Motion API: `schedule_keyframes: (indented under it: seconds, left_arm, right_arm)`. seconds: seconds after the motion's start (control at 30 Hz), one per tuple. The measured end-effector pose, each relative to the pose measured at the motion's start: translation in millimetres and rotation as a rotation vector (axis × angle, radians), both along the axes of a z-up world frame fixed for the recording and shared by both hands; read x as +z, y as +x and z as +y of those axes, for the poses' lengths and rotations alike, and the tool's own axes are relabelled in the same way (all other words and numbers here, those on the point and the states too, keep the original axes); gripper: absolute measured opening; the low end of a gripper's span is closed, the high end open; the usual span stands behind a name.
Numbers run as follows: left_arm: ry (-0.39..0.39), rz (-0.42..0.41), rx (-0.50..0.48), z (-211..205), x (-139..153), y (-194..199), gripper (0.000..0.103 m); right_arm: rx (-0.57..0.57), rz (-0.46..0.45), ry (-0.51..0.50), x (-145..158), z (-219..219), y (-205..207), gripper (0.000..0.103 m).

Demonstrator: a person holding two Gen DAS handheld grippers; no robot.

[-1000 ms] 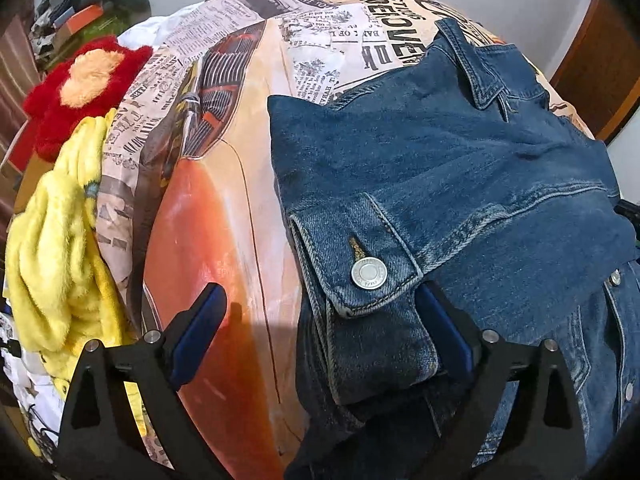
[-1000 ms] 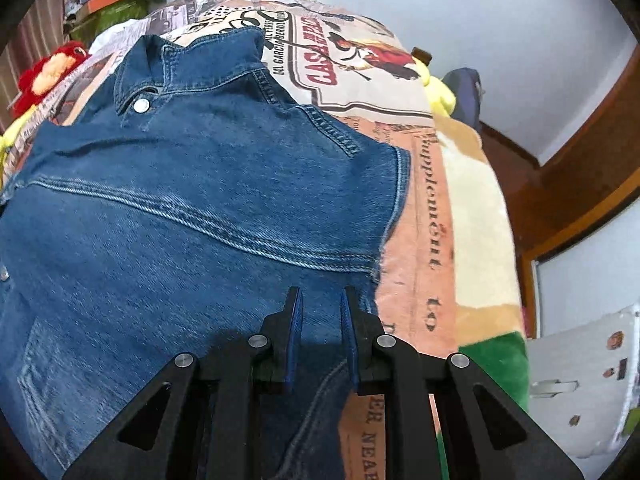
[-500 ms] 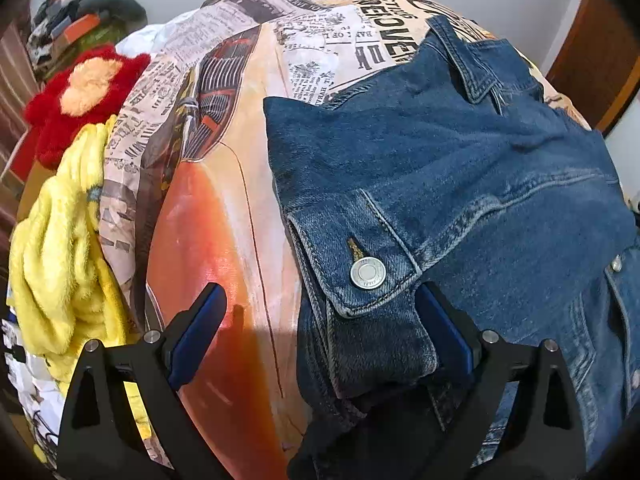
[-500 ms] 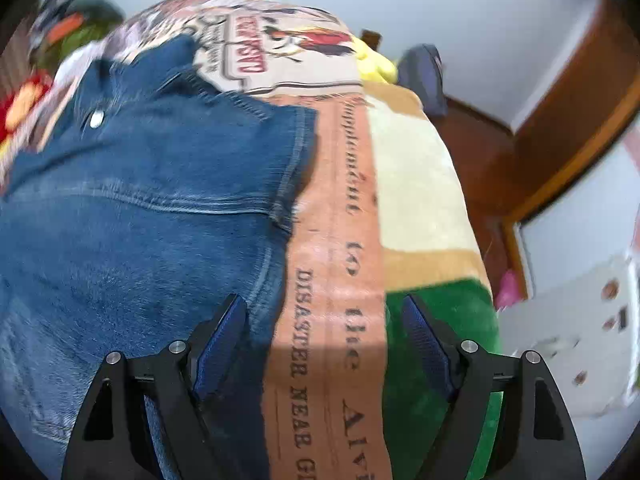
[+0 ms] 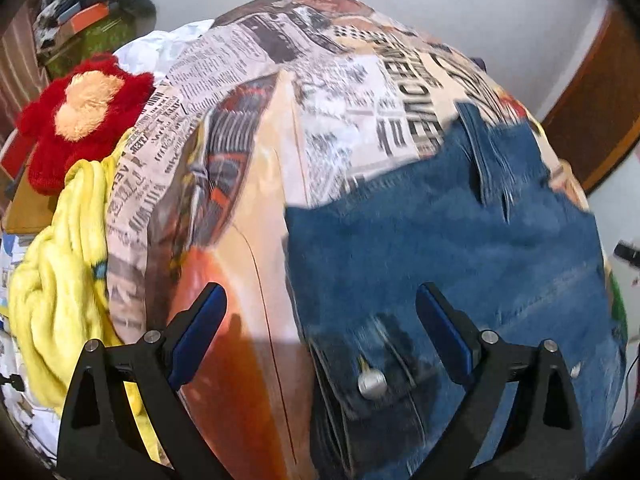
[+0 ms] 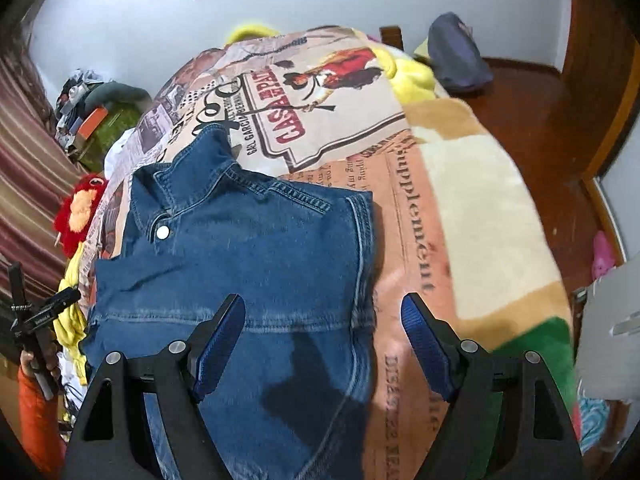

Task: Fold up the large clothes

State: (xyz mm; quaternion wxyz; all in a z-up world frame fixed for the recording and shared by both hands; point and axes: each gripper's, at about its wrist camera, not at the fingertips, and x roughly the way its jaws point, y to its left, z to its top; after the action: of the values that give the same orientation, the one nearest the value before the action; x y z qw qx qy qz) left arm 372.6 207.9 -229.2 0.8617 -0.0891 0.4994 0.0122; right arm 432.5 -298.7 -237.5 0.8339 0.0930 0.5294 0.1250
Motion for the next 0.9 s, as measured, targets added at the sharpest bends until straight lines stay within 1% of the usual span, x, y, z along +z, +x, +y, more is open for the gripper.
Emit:
schedule_keyframes:
  seconds: [0.1, 0.17, 0.2, 0.23, 0.27, 0.3, 0.33, 0.37, 0.4, 0.47, 0.5, 0.53, 0.57, 0.6, 0.67, 0.73, 0.87, 0.9]
  left_arm:
    - [0.002, 0.025, 0.024, 11, -10, 16, 0.096]
    - [-0.022, 0.059, 0.04, 18, -22, 28, 0.096]
    - [-0.051, 0.078, 0.041, 21, -29, 33, 0.092]
    - [-0.085, 0.101, 0.042, 23, -38, 39, 0.084]
    - [-0.113, 0.122, 0.039, 25, -46, 44, 0.08]
    - [-0.133, 0.136, 0.036, 26, -51, 48, 0.073]
    - [-0.148, 0.145, 0.035, 26, -57, 51, 0.068]
    - [-0.168, 0.156, 0.035, 26, -64, 55, 0.068]
    - [-0.183, 0.158, 0.035, 26, -68, 57, 0.066]
    - [-0.215, 0.155, 0.037, 26, -74, 61, 0.057]
    - [-0.233, 0.148, 0.041, 27, -76, 63, 0.046]
    - [-0.251, 0.142, 0.044, 27, -76, 65, 0.031]
    - [-0.273, 0.136, 0.045, 28, -76, 66, 0.025]
    - [-0.274, 0.13, 0.045, 27, -74, 67, 0.021]
    - [-0.222, 0.112, 0.041, 20, -68, 70, 0.017]
    - [-0.151, 0.087, 0.026, 12, -58, 70, 0.012]
    - [0.018, 0.016, -0.007, -5, -28, 66, 0.011]
    - [0.044, -0.001, -0.007, -7, -20, 66, 0.01]
  right_arm:
    - [-0.011, 0.034, 0.003, -14, 1, 13, 0.079]
    - [-0.016, 0.067, 0.021, -24, -1, 21, 0.079]
    - [-0.021, 0.082, 0.031, -29, -1, 26, 0.079]
    - [-0.026, 0.089, 0.037, -32, -3, 31, 0.078]
    - [-0.032, 0.096, 0.044, -36, -4, 35, 0.077]
    - [-0.036, 0.1, 0.05, -38, -5, 39, 0.073]
    - [-0.04, 0.105, 0.058, -41, -5, 43, 0.068]
    - [-0.039, 0.11, 0.064, -43, -5, 47, 0.063]
    - [-0.039, 0.111, 0.07, -44, -4, 52, 0.061]
    - [-0.045, 0.115, 0.082, -47, -4, 60, 0.054]
    - [-0.052, 0.114, 0.087, -49, -3, 64, 0.043]
    - [-0.06, 0.112, 0.086, -51, -3, 68, 0.034]
    - [-0.068, 0.115, 0.084, -53, -2, 72, 0.025]
    - [-0.072, 0.117, 0.085, -54, -1, 75, 0.022]
    - [-0.068, 0.109, 0.085, -54, 3, 80, 0.016]
    - [-0.059, 0.081, 0.074, -47, 9, 82, 0.014]
    - [-0.031, 0.0, 0.044, -21, 24, 87, 0.013]
    - [-0.014, -0.024, 0.034, -11, 30, 90, 0.013]
